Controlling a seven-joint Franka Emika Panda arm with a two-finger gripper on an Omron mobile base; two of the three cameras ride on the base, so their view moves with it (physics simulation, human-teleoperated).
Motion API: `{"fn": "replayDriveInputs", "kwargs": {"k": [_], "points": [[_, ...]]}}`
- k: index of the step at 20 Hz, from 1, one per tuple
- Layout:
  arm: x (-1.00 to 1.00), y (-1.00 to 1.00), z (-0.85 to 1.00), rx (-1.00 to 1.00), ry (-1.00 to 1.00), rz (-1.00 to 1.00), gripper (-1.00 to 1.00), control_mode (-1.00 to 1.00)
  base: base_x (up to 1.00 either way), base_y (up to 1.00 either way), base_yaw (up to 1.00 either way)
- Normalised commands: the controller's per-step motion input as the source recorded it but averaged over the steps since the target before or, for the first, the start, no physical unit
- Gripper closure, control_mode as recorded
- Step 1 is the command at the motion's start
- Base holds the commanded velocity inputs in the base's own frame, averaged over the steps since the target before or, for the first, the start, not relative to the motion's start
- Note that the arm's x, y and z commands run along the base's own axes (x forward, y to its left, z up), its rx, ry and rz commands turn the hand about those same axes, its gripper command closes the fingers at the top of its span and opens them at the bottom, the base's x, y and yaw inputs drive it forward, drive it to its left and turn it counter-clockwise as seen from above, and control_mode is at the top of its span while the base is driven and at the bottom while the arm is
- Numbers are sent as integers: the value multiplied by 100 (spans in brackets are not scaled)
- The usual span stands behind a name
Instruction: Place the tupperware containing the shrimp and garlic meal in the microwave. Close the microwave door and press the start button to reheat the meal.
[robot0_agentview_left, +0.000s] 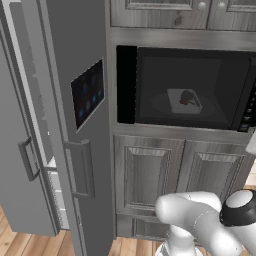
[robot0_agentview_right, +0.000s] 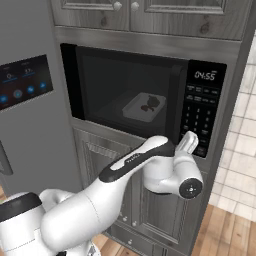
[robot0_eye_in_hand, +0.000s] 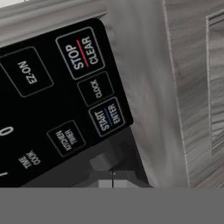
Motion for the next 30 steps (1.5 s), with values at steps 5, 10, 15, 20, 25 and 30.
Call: {"fn": "replayDriveInputs", "kwargs": {"k": [5, 10, 15, 20, 25, 30], "points": [[21, -6, -12, 0, 0, 0, 100, -100, 0, 0, 0], [21, -11, -10, 0, 0, 0, 100, -100, 0, 0, 0], [18, -15, -6, 0, 0, 0, 100, -100, 0, 0, 0], [20, -12, -10, 0, -1, -1, 100, -100, 0, 0, 0], [24, -2, -20, 0, -4, -3, 100, -100, 0, 0, 0], [28, -4, -18, 0, -5, -5, 100, -100, 0, 0, 0]]}}
